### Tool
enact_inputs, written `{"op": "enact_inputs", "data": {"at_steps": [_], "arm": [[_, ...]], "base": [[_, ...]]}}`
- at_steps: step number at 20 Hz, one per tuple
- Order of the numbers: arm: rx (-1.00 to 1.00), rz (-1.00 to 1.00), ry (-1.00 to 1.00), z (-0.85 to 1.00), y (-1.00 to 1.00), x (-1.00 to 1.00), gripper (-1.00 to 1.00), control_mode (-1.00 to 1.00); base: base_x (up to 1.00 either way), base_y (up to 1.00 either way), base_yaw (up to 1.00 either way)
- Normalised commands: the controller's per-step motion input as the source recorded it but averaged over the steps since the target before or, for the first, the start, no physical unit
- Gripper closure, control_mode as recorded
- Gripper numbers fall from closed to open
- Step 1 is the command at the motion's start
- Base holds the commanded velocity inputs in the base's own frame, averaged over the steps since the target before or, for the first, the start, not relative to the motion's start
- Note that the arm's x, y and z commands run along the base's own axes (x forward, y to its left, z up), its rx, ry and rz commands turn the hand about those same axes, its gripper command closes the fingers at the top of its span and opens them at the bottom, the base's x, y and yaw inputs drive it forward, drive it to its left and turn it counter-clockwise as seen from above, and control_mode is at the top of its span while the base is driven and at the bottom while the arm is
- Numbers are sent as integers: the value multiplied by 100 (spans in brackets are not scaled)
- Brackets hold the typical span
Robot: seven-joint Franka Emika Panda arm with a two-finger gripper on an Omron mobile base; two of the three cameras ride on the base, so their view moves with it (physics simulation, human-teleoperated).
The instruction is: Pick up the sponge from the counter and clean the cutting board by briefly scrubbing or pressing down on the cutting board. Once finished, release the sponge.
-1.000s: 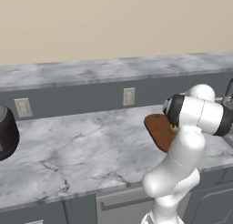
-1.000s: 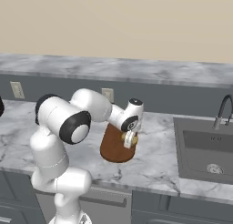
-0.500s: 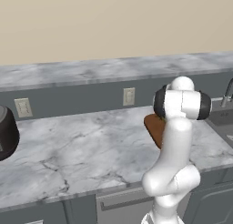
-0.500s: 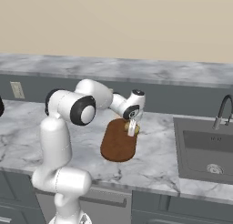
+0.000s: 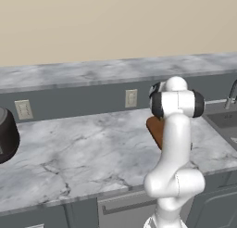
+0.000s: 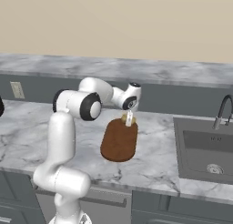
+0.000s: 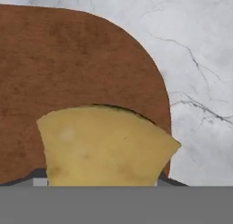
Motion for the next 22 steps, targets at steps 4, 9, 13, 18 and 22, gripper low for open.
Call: {"op": "enact_inputs", "data": {"at_steps": [4, 9, 13, 18, 22], "arm": [[-1, 10, 2, -21, 63, 10, 100, -100], [-1, 11, 0, -19, 44, -35, 100, -100], [-2, 8, 0, -13, 42, -56, 100, -100], [-1, 6, 0, -15, 35, -57, 100, -100], [-2, 5, 0, -25, 24, -56, 100, -100]], "base": [[0, 0, 0], [0, 0, 0], [0, 0, 0], [0, 0, 0], [0, 0, 0]]}}
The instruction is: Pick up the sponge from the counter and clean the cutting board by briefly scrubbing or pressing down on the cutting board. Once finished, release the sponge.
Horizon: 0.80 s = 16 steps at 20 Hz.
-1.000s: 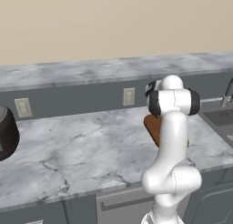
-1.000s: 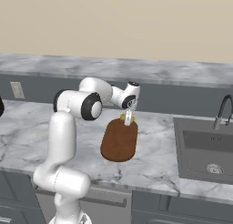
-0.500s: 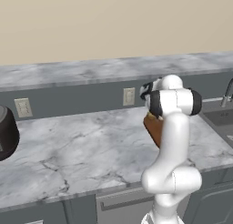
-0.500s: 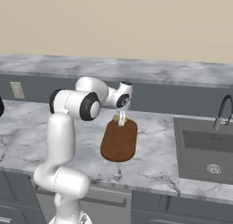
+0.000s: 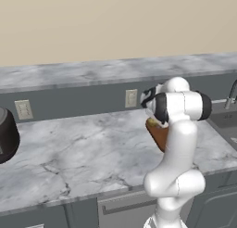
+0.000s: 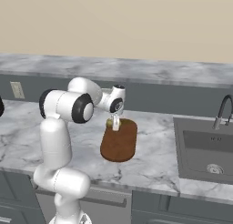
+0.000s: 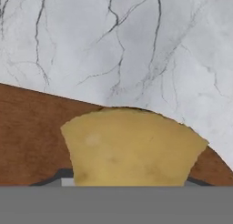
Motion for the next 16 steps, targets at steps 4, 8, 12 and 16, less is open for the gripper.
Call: {"op": "enact_inputs", "data": {"at_steps": [4, 8, 12, 16], "arm": [[0, 4, 0, -36, 0, -71, 100, -100], [0, 2, 0, -32, 0, -83, 100, -100], [-1, 3, 7, -17, 0, -79, 100, -100], [-7, 2, 1, -35, 0, -85, 100, -100]], "base": [[0, 0, 0], [0, 0, 0], [0, 0, 0], [0, 0, 0]]}}
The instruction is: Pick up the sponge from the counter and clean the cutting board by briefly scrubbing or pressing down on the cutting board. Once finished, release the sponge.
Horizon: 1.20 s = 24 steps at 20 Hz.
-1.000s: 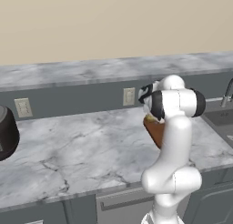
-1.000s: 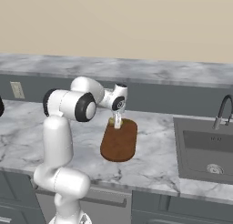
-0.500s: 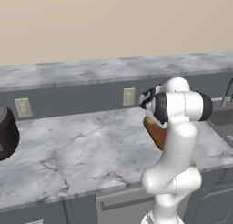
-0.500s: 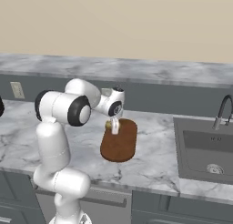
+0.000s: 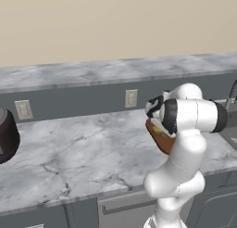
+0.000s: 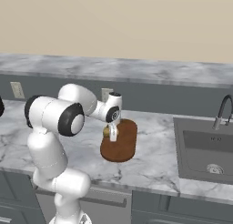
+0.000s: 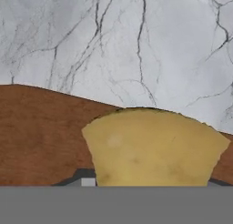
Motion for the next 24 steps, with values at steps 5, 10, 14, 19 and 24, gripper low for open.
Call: {"op": "enact_inputs", "data": {"at_steps": [5, 10, 14, 19, 24], "arm": [[-2, 0, 0, -32, 0, -91, 100, -100], [0, 0, 0, -34, 0, -92, 100, -100], [0, 2, 2, -37, 0, -91, 100, -100], [-2, 3, 5, -42, 0, -85, 100, -100], [-2, 1, 0, 8, 27, -32, 100, -100]], "base": [[0, 0, 0], [0, 0, 0], [0, 0, 0], [0, 0, 0], [0, 0, 0]]}}
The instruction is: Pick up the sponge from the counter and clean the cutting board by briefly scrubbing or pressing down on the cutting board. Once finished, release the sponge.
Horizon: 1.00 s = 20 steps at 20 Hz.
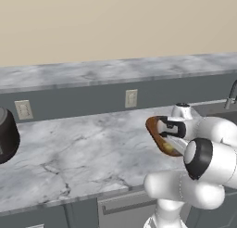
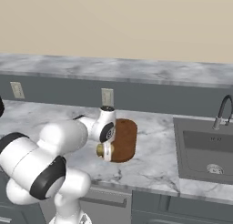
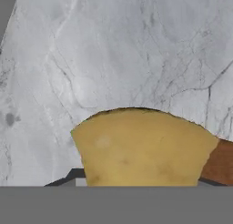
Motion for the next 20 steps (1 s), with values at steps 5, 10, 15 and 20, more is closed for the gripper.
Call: {"op": "enact_inputs", "data": {"at_steps": [5, 10, 15, 20], "arm": [[-7, 0, 2, 33, 92, 7, 100, -100], [-5, 0, 9, 12, 98, 33, 100, -100], [1, 6, 12, -15, 30, 44, 100, -100], [2, 12, 11, -47, 8, 32, -100, -100]], "base": [[0, 0, 0], [0, 0, 0], [0, 0, 0], [0, 0, 0]]}}
